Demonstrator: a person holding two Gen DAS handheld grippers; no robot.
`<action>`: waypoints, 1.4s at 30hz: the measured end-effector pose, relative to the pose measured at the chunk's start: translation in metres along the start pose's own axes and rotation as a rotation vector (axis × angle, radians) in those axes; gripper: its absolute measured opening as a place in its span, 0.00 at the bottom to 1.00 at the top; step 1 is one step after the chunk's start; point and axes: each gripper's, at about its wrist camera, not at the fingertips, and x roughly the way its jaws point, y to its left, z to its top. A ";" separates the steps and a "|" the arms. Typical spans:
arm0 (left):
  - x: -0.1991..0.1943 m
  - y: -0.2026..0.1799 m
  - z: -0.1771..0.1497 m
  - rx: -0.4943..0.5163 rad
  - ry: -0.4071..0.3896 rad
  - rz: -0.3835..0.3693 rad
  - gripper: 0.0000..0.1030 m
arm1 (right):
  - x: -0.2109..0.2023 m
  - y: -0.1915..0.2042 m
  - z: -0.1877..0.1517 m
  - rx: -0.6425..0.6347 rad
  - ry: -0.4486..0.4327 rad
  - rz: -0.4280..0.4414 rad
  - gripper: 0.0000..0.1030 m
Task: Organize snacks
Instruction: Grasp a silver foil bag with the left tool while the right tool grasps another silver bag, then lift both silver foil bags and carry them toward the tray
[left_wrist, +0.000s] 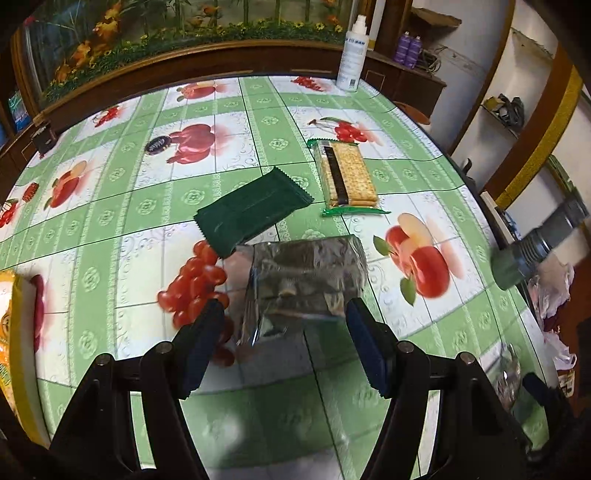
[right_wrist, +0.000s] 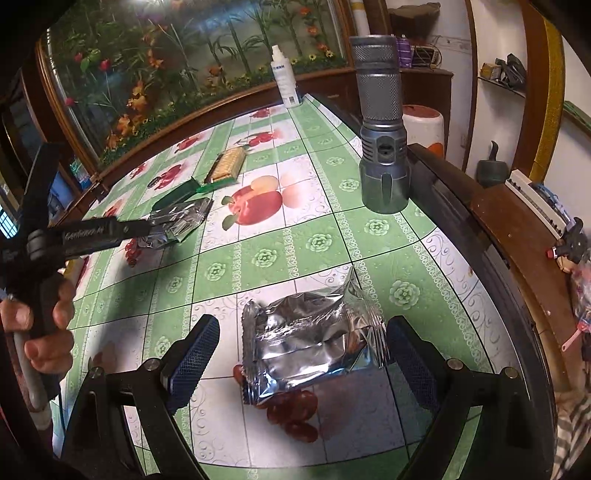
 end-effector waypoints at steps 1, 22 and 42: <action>0.006 -0.001 0.002 -0.006 0.011 -0.009 0.66 | 0.002 -0.001 0.000 0.001 0.008 -0.005 0.91; 0.039 -0.029 0.011 0.071 -0.015 0.069 0.63 | 0.030 0.016 -0.003 -0.147 0.066 -0.119 0.91; -0.072 0.063 -0.073 -0.080 -0.089 0.022 0.60 | 0.002 0.062 -0.014 -0.140 0.035 0.165 0.36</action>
